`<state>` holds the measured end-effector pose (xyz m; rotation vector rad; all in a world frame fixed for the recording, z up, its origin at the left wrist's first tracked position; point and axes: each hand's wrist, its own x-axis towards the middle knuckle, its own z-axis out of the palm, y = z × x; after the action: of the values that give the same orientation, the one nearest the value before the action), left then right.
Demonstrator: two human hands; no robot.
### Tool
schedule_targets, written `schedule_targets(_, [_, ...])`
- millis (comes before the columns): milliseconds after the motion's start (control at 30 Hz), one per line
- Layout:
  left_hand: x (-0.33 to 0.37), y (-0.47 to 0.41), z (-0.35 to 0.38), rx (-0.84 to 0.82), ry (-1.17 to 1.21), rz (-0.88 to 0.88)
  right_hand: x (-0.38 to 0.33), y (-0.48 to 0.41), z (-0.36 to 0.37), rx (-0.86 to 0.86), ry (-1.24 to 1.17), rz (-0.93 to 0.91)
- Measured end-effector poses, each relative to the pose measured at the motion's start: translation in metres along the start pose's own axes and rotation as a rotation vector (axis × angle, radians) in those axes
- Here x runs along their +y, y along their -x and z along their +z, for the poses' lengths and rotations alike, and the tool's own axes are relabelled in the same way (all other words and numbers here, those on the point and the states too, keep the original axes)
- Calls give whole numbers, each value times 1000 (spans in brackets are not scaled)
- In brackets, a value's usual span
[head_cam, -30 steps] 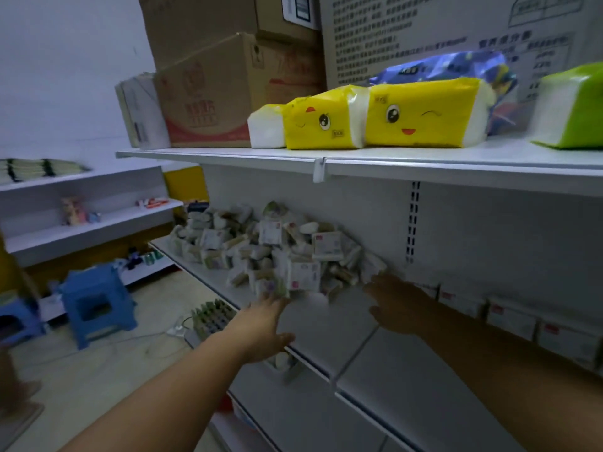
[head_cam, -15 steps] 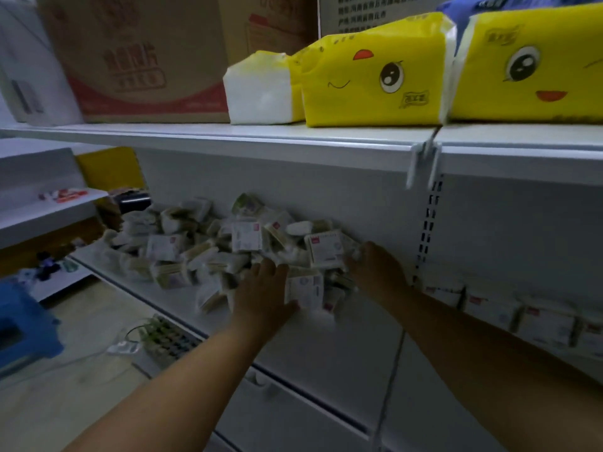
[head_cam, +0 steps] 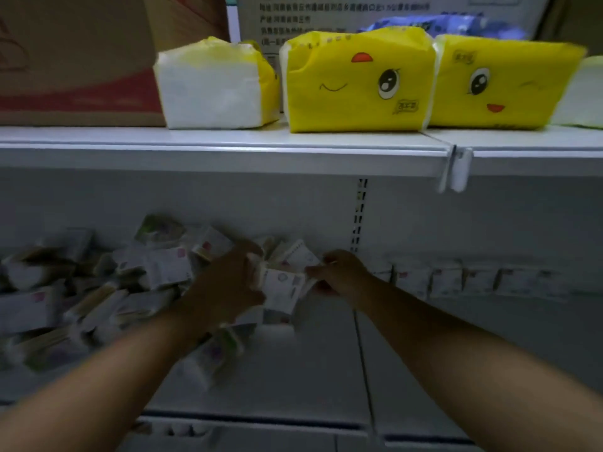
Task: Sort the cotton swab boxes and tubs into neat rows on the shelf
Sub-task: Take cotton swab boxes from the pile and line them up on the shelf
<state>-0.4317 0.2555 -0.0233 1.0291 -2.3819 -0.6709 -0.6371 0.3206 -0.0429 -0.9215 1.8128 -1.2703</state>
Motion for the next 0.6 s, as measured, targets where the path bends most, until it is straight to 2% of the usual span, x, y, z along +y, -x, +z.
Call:
schedule_targets(100, [25, -26, 5, -106, 245, 25, 16, 18, -42, 46, -207, 29])
schedule_targets(167, [40, -38, 20, -137, 332, 24, 27, 31, -70, 82, -191, 52])
schedule_targets(300, [70, -56, 62, -222, 359, 62, 52, 50, -122, 158, -98, 56])
schedule_targets(433, [101, -68, 108, -230, 429, 52, 82, 67, -170, 219, 26, 78])
schedule_targets(600, [135, -73, 175, -283, 291, 49, 120, 73, -228, 219, 139, 124])
